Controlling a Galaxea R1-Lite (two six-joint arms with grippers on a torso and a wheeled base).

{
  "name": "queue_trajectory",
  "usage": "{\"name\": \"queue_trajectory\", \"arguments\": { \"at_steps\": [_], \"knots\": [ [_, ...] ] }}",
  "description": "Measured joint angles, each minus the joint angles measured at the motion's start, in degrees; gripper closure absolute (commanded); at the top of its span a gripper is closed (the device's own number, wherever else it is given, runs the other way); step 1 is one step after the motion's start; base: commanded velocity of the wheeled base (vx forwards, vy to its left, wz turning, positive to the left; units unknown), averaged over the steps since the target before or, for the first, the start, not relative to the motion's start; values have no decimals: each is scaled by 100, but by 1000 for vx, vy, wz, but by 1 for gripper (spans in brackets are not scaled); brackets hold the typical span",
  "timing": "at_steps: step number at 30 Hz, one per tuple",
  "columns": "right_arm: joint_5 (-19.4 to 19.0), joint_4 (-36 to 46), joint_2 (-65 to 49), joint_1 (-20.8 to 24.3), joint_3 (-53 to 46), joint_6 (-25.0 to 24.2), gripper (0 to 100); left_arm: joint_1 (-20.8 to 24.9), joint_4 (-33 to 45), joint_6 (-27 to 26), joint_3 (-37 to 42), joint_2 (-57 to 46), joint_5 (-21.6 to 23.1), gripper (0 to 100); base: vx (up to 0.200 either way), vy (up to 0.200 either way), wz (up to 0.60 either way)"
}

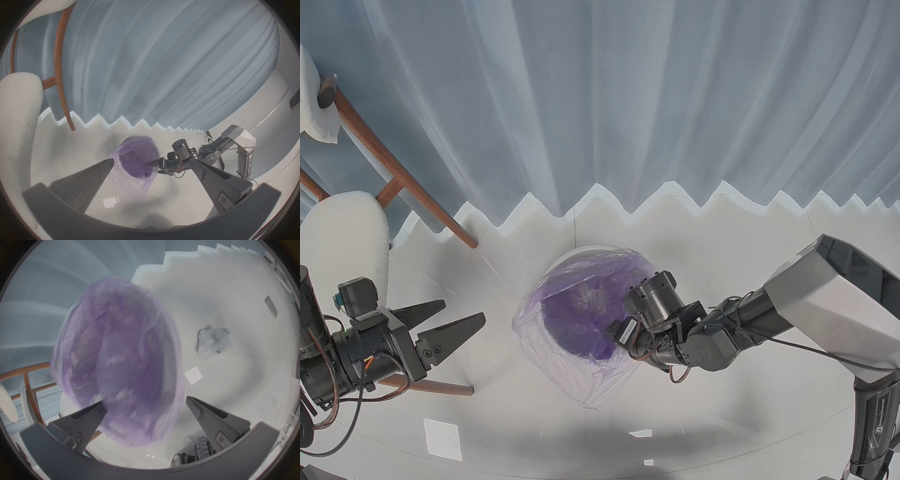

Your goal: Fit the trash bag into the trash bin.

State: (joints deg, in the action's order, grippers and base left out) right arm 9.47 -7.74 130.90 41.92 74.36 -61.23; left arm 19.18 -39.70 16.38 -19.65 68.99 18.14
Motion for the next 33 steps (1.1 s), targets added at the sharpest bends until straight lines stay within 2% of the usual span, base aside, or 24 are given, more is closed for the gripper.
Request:
{"name": "queue_trajectory", "arguments": {
  "at_steps": [5,6,15,21,24,27,33],
  "knots": [
    [34,6,184,-216,196,-2,0,11,0,0,-46,67,-2,0,0,0,0],
    [38,6,210,-245,226,-2,100,11,-1,0,-50,74,-2,0,0,0,0],
    [40,16,407,-293,596,83,100,0,-1,-10,-41,107,-2,0,0,0,0],
    [35,-6,462,-193,457,575,100,-7,13,4,-105,118,-7,0,0,0,0],
    [27,-62,383,-193,254,989,100,-5,123,20,-261,140,-9,0,0,0,0],
    [-45,-202,127,-213,-132,1641,100,15,361,22,-542,215,-11,0,0,0,0],
    [-534,-933,-519,-232,-1067,3291,100,179,979,-199,-1157,546,-11,0,0,0,0]
  ]
}}
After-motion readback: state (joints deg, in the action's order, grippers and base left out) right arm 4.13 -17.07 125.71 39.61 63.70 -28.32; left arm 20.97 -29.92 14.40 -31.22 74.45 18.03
